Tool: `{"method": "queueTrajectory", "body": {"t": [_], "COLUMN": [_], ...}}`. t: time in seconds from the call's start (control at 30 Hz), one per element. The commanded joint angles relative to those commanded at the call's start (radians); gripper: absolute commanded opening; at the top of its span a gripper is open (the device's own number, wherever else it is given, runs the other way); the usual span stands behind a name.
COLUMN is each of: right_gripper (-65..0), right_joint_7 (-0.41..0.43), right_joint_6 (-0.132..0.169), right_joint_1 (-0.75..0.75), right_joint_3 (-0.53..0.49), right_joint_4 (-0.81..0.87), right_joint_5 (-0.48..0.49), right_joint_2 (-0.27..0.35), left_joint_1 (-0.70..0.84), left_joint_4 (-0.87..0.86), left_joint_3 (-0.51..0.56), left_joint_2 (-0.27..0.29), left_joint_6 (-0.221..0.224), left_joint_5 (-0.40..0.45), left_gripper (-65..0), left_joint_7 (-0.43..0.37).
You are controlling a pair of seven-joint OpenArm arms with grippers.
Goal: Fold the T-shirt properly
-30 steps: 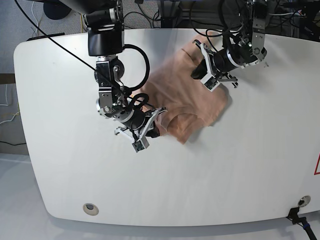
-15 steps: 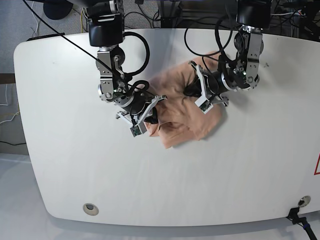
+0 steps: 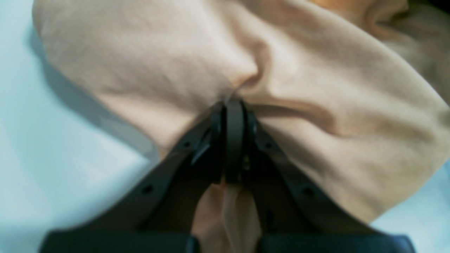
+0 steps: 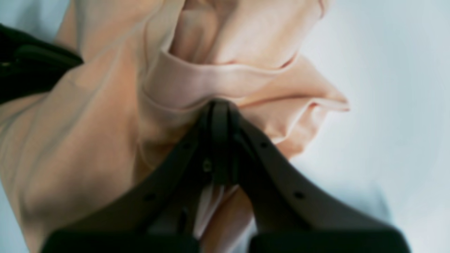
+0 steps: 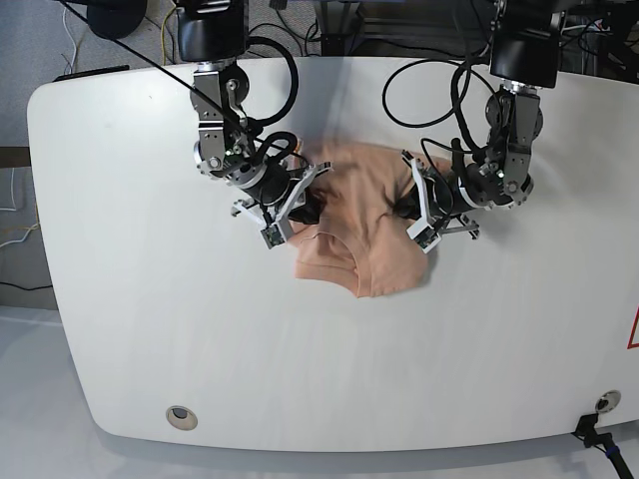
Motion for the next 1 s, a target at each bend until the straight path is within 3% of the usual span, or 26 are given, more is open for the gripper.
{"method": "queueTrajectory", "body": {"t": [0.23,0.67,0.8,1.0], "right_gripper": [-65.0,-65.0,-65.0,-65.0], "right_joint_7": [0.003,0.003,0.003,-0.003], "right_joint_6": [0.0,-0.003,-0.049,-0.048], "right_joint_1": [0.061,0.098,0.098,0.092], "right_joint_3": [0.0,0.002,0.049,0.063], "right_joint_4": [-0.061,-0.078,-0.078,0.008], "right_joint_5": [0.0,-0.002,0.0,0.008], "right_joint_2": [0.021,0.078,0.095,0.097], "left_joint_1": [0.092,0.068,0.066,0.064], "left_joint_4": [0.084,0.08,0.08,0.087], "left_joint_3": [-0.002,-0.002,-0.002,-0.002], "left_joint_2": [0.0,-0.035,-0.06,-0.081], "left_joint_6": [0.0,0.0,0.0,0.0], "left_joint_5": [0.005,0.005,0.005,0.0], "left_gripper": [-65.0,-65.0,-65.0,-65.0], "left_joint_7": [0.0,-0.002,-0.002,-0.002]}}
